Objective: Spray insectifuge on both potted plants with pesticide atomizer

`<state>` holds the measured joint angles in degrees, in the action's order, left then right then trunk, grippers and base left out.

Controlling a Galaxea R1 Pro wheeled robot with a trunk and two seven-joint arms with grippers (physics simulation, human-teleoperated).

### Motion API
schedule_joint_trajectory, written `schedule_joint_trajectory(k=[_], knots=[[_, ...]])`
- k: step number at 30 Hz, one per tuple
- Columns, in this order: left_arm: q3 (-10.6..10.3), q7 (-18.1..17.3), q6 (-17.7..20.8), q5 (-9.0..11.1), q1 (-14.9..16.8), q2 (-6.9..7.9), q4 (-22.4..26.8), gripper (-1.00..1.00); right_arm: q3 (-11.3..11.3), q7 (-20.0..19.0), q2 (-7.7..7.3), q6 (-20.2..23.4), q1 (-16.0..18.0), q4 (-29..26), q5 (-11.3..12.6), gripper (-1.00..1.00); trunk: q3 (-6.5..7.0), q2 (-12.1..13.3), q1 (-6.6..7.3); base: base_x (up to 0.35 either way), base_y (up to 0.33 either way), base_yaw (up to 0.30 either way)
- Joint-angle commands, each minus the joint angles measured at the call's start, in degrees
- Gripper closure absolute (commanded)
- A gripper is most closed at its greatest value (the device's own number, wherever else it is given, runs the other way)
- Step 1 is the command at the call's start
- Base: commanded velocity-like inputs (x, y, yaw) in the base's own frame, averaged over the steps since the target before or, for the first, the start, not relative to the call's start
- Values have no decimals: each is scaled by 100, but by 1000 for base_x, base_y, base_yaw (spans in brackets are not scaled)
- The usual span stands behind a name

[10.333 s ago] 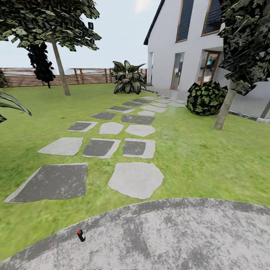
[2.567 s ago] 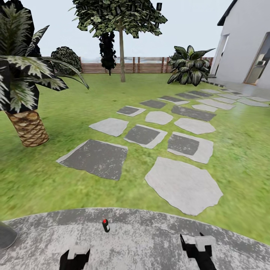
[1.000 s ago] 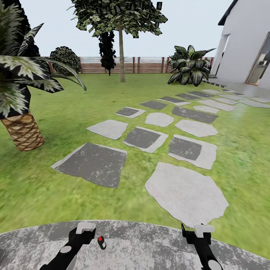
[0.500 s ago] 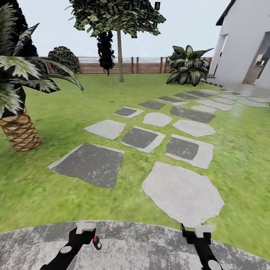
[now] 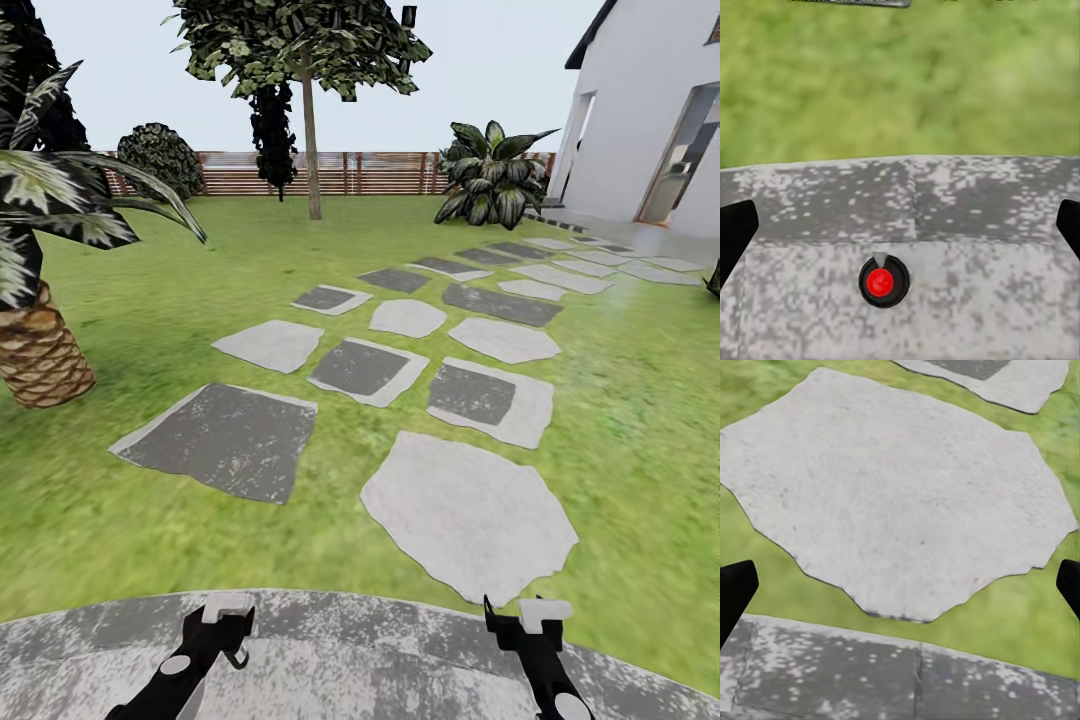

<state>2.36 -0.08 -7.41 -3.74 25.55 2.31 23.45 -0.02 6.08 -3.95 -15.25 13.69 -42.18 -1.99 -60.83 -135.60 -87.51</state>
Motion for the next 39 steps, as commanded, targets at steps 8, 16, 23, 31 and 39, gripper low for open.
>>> schedule_joint_trajectory(k=[8,16,23,31,39], knots=[[35,-1,-83,-32,3,-7,-7,-100,2,25,-1,-6,3,3,-20,-100,-132,-282,-153,0,-2,0],[36,11,-203,-25,3,-11,-14,-100,-7,25,2,-5,3,-1,-20,-100,-330,-603,-328,0,0,0],[40,14,-430,-22,3,-25,-19,-100,-7,25,3,-5,3,1,-17,-100,-531,-768,-424,0,0,0],[50,22,-809,-22,3,-29,-316,-100,-10,25,2,-5,3,1,-19,-100,-781,-778,-445,0,0,0],[67,26,-874,-22,3,-21,-391,-100,-15,25,5,-5,3,7,-21,-100,-1031,-789,-465,0,0,9]])
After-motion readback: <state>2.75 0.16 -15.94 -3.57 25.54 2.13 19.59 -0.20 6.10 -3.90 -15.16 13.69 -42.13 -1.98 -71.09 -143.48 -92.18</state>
